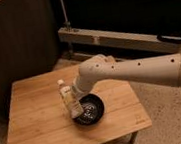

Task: Place the bottle in the ceramic bowl

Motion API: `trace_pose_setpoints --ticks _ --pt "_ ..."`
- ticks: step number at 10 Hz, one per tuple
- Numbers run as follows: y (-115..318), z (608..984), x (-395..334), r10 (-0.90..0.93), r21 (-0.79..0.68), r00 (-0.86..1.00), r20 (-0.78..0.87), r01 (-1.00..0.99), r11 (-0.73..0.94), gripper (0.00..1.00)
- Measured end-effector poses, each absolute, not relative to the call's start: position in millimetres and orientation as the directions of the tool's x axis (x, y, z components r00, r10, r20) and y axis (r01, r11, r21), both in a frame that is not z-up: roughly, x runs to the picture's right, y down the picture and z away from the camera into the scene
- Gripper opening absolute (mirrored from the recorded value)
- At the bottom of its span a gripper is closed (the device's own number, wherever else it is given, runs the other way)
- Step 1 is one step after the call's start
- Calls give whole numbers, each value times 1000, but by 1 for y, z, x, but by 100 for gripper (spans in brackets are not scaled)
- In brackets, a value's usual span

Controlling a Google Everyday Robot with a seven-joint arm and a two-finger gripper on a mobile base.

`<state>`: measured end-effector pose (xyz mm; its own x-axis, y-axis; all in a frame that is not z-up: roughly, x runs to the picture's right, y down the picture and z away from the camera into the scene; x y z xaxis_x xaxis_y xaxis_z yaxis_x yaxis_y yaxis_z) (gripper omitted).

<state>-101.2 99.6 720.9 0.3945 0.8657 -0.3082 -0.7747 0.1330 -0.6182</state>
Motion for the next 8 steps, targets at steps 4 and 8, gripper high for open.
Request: trace_pose_setpoints --ticks 4,8 --pt "109 744 -93 880 -551 374 -292 -818 165 0" --pt "115 760 -83 889 -484 353 -293 -856 180 0"
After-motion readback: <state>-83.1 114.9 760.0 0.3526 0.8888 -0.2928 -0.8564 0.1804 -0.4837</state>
